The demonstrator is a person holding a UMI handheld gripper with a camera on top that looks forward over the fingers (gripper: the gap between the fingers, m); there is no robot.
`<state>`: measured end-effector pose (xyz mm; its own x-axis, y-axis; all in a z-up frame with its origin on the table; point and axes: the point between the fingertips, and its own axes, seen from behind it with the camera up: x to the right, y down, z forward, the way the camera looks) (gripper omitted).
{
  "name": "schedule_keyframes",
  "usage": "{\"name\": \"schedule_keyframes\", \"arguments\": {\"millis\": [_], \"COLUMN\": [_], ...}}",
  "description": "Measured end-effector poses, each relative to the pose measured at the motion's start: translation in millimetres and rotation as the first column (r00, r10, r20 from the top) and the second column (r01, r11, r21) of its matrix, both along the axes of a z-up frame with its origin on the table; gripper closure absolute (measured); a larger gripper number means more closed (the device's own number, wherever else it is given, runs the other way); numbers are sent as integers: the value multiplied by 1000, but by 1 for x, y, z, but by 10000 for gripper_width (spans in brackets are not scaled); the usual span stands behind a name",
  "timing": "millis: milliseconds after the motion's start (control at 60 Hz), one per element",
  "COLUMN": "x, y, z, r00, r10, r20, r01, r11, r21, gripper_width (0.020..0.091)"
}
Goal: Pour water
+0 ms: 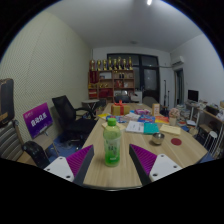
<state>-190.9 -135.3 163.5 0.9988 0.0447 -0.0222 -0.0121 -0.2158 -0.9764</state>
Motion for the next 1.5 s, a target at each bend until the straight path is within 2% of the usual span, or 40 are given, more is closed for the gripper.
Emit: {"name": "schedule_keyframes", "arguments": {"millis": [200, 383, 400, 467, 633, 767, 783, 833, 917, 1000, 1050, 1117, 1150, 1233, 1300, 1317, 1350, 1400, 1500], "x": [-1, 3, 3, -4, -11, -11, -11, -12, -4, 6, 22, 48, 53, 98, 122, 115, 129, 140, 145], "y": [106, 166, 170, 181, 189, 197, 198, 200, 207, 215, 227, 238, 239, 260, 269, 267, 274, 277, 278], "z": [-58, -70, -72, -80, -73, -77, -77, -78, -74, -39, -25, -3, 13, 13, 14, 28, 17, 7, -1], "r00": [999, 1000, 1000, 999, 994, 996, 996, 998, 997, 972, 904, 737, 631, 289, -50, -127, -233, -345, -454], "r10": [5, -4, -1, 14, 1, 31, 35, 48, 67, 54, 43, 3, -34, -43, -63, -92, -67, -82, -87], "r20": [-34, -6, 2, 31, 111, 89, 81, 45, -32, -229, -425, -676, -775, -957, -997, -988, -970, -935, -887], "r01": [-5, 4, 1, -15, -11, -35, -38, -49, -68, -62, -63, -49, -25, -48, -69, -50, -73, -79, -65], "r11": [1000, 999, 999, 999, 996, 998, 999, 999, 997, 998, 997, 998, 998, 997, 996, 995, 996, 995, 996], "r21": [-19, 46, 46, 31, 93, 46, 37, 4, -32, -27, -32, -49, -64, -59, -59, -86, -51, -58, -64], "gripper_width": [295, 296, 310, 555, 587, 691, 691, 766, 766, 767, 766, 767, 765, 768, 770, 769, 770, 767, 772]}}
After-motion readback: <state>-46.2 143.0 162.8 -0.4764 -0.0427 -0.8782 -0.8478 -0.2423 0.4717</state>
